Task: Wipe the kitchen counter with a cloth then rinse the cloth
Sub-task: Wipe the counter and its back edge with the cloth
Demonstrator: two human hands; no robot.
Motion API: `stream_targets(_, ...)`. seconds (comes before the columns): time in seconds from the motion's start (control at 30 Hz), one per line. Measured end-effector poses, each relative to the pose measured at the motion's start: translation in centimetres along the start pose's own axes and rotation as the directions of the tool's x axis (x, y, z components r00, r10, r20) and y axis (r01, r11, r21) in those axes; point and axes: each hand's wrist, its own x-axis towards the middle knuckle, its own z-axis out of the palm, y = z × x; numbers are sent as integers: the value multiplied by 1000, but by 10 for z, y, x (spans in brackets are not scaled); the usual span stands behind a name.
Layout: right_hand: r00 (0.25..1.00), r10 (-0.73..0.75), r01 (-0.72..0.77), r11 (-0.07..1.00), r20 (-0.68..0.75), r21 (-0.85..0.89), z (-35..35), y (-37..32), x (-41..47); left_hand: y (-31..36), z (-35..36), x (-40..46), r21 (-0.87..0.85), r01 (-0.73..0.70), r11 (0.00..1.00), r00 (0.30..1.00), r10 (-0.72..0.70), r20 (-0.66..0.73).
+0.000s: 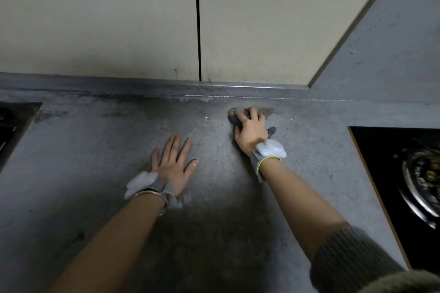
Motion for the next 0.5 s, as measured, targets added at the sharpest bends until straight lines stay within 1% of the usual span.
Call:
stream_targets(0.1,999,-20,20,1000,25,-3,-2,4,-40,7,-15,-1,-43,16,999,990,-10,140)
stream_targets(0.17,999,-24,24,1000,34,6,-2,6,-66,11,-27,-7,-52,44,998,984,-34,174)
stream_targets(0.23,999,-27,26,1000,47,17,-1,7,-92,13,-35,-27,-129,65,990,992,-49,119)
stream_targets(0.3,999,-24,23,999,42,26,0,8,-117,11,-38,-57,-182,16,983,999,-7,51)
stream_targets(0.4,999,-23,22,999,34,37,-1,9,-160,-3,-39,-110,-194,-80,978,997,82,0)
stream_targets(0.5,1000,-15,13,998,25,56,-1,11,-204,-16,-38,-161,-204,-110,973,994,107,-26)
